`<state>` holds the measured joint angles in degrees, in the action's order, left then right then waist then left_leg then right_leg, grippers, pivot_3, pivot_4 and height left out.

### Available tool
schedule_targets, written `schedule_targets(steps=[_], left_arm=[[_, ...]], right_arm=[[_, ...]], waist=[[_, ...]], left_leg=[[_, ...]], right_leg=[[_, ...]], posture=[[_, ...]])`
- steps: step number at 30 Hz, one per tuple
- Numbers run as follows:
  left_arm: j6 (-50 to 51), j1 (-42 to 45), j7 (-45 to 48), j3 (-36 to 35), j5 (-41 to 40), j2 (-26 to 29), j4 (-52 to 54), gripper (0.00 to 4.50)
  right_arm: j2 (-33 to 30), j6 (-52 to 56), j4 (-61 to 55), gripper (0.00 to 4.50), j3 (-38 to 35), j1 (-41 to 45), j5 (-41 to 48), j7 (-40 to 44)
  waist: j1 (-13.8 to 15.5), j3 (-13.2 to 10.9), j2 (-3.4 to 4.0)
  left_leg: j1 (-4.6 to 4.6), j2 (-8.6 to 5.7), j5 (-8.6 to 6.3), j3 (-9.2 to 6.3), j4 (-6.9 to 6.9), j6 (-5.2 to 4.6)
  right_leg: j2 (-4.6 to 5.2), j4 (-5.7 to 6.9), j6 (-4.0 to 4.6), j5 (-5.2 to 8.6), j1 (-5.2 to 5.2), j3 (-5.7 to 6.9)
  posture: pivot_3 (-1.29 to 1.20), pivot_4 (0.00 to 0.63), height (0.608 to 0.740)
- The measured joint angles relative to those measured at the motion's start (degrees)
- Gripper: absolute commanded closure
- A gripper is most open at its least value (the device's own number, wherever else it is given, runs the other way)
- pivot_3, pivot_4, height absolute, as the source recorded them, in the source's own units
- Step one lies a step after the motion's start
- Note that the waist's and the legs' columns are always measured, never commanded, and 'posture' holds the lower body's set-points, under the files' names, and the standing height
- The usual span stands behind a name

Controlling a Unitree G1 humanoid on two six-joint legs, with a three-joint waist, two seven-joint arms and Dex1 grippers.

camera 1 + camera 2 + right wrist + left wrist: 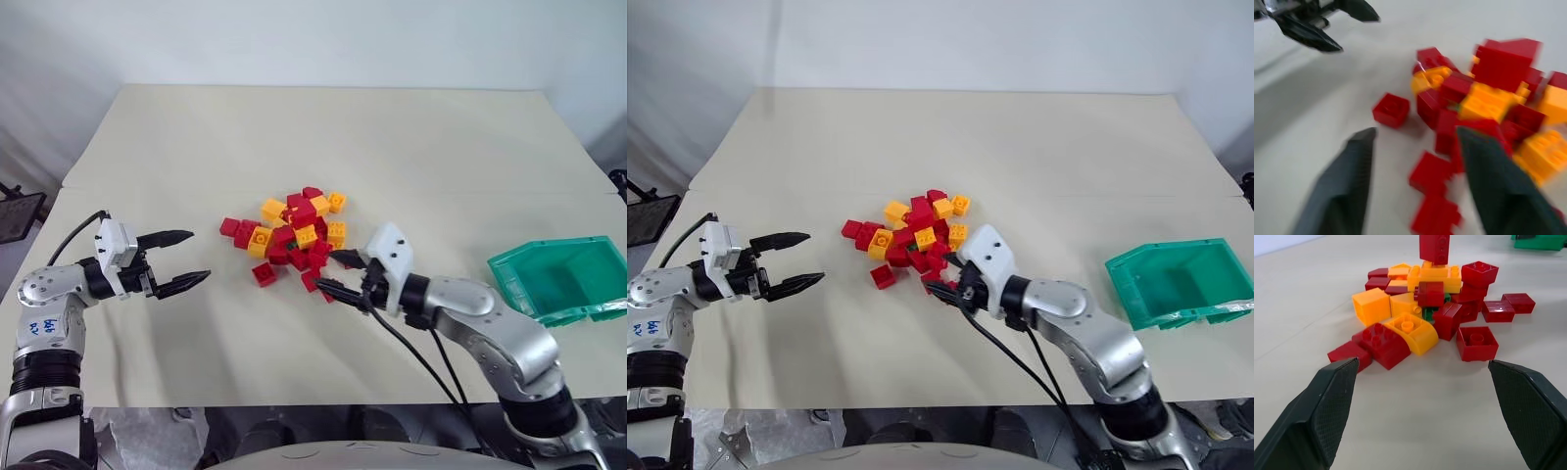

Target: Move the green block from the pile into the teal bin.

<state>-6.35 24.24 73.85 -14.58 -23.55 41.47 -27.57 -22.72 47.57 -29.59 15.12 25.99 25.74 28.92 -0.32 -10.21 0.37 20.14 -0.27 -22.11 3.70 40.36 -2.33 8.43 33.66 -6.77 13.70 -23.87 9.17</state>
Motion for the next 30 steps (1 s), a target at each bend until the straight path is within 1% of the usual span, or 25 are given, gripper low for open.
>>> schedule_targets(steps=[2,4,5,9,13,17,22,25,27,30], left_arm=[[-0.07,-0.14,0.11,-0.03,-0.21,-0.43,0.2,0.0],[-0.11,-0.39,0.2,-0.12,-0.66,-0.59,0.38,0.0],[-0.16,-0.41,0.28,-0.13,-0.9,-0.82,0.58,0.0],[-0.22,-0.54,0.87,-0.16,-1.6,-1.15,1.5,0.0],[-0.13,-0.51,3.26,-0.47,-3.68,-1.28,1.96,0.0],[1.0,-0.04,6.25,-0.67,-5.92,-1.39,2.12,0.0],[1.58,-0.09,6.84,-0.83,-6.35,-1.37,2.13,0.0],[1.73,-0.07,6.78,-0.83,-6.35,-1.37,2.12,0.0],[1.77,0.18,6.71,-0.83,-6.34,-1.37,2.06,0.0],[1.77,0.24,6.69,-0.97,-6.34,-1.32,1.83,0.0]], right_arm=[[2.63,0.59,1.57,3.68,1.86,1.94,-0.65,-0.83],[6.21,0.61,4.67,4.26,3.46,3.79,-1.82,-1.75],[8.1,0.17,6.53,4.45,4.49,4.68,-2.63,-2.25],[13.2,-3.14,13.64,4.45,7.26,6.95,-5.55,-2.65],[18.99,-9.4,25.5,4.45,7.22,10.78,-9.09,-3.49],[24.08,-18.69,42.28,4.45,4.93,17.64,-12.8,-5.08],[24.49,-28.24,55.77,4.45,-0.67,22.98,-15.88,-7.7],[23.62,-31.17,59.18,4.45,-2.7,24.16,-17.09,-8.75],[21.58,-32.11,60.19,4.45,-3.36,24.28,-18.45,-9.13],[17.3,-31.91,60.14,4.45,-5.1,21.91,-19.79,-9.06]], waist=[[-0.06,0.0,0.0],[-0.17,0.0,0.0],[-0.28,0.0,0.0],[-0.41,0.0,0.0],[-1.21,0.0,0.0],[-2.09,0.0,0.01],[-2.52,0.0,0.01],[-2.91,0.0,0.01],[-2.89,0.0,0.01],[-2.73,-0.01,0.02]], left_leg=[[0.01,0.0,0.0,0.0,0.0,0.0],[0.01,0.0,0.0,0.01,0.0,0.01],[0.02,0.0,0.0,0.01,0.0,0.01],[0.02,-0.04,0.0,0.0,0.0,0.01],[0.02,-0.02,0.0,-0.02,-0.02,0.03],[-0.02,-0.01,0.05,-0.01,-0.14,0.16],[-0.04,0.0,0.06,-0.07,-0.27,0.2],[-0.04,0.05,0.06,-0.08,-0.27,0.2],[-0.04,0.07,0.06,-0.09,-0.26,0.2],[0.0,0.05,0.06,-0.1,-0.26,0.2]], right_leg=[[0.0,0.01,0.0,0.0,-0.02,0.01],[-0.02,0.0,0.0,0.0,-0.03,0.01],[-0.02,0.01,0.0,0.0,-0.03,0.01],[-0.02,0.02,0.0,0.0,-0.03,0.0],[-0.06,0.03,0.01,0.01,-0.03,0.03],[-0.18,0.0,0.05,0.03,-0.04,0.01],[-0.2,0.0,0.09,0.05,-0.06,0.02],[-0.2,0.0,0.08,0.05,-0.06,0.01],[-0.19,0.01,0.09,0.05,-0.05,0.01],[-0.14,-0.01,0.08,0.05,-0.05,0.0]], posture=[[0.0,0.15,0.74],[0.0,0.15,0.74],[0.0,0.15,0.74],[0.0,0.15,0.74],[0.0,0.15,0.74],[0.0,0.15,0.74],[0.0,0.15,0.74],[0.0,0.15,0.74],[0.0,0.15,0.74],[0.0,0.15,0.74]])
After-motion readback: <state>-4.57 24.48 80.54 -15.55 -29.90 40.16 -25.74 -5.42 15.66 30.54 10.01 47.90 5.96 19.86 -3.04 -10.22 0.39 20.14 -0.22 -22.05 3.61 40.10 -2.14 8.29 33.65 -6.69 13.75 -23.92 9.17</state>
